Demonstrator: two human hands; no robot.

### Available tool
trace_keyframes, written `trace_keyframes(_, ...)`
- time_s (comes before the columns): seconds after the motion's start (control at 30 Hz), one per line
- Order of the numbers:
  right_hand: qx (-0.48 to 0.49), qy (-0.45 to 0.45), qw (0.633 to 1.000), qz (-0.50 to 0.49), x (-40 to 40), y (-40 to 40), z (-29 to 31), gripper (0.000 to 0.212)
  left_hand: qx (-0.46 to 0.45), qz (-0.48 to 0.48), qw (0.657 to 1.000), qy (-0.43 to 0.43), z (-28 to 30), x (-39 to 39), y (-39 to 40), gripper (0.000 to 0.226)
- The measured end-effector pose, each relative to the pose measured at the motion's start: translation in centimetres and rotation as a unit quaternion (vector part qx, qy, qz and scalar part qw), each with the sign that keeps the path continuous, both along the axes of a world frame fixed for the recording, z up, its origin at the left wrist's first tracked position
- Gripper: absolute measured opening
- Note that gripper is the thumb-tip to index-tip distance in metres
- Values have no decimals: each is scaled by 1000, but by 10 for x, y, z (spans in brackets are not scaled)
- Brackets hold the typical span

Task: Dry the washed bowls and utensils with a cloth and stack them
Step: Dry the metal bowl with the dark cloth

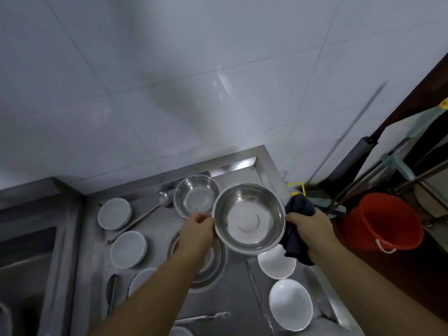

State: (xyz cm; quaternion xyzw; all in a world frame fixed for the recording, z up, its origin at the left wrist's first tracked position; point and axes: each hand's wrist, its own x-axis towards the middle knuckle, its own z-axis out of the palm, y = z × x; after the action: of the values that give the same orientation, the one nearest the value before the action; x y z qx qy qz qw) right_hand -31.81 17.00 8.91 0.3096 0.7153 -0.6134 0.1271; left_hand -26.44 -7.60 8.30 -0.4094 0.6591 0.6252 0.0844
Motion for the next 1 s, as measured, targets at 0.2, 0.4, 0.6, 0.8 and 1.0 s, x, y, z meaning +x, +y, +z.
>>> trace_keyframes(0.2,66,-24,997,31,-70,10,-48,21,-34,-6,999,-32,-31,-70,8,10)
trace_keyframes(0.4,94,-62,992,58,-107,1,-87,34,-173,-106,977,-65,-71,-129,1,12)
trace_keyframes(0.6,121,-77,988,65,-135,-12,-119,33,-304,-239,919,-71,-102,-173,-10,22)
trace_keyframes(0.8,152,-88,981,83,-160,-26,-143,25,-344,-259,899,-83,-133,-207,-18,18)
trace_keyframes(1.0,171,-89,977,92,-167,-38,-167,12,-372,-275,882,-94,-155,-230,-20,13)
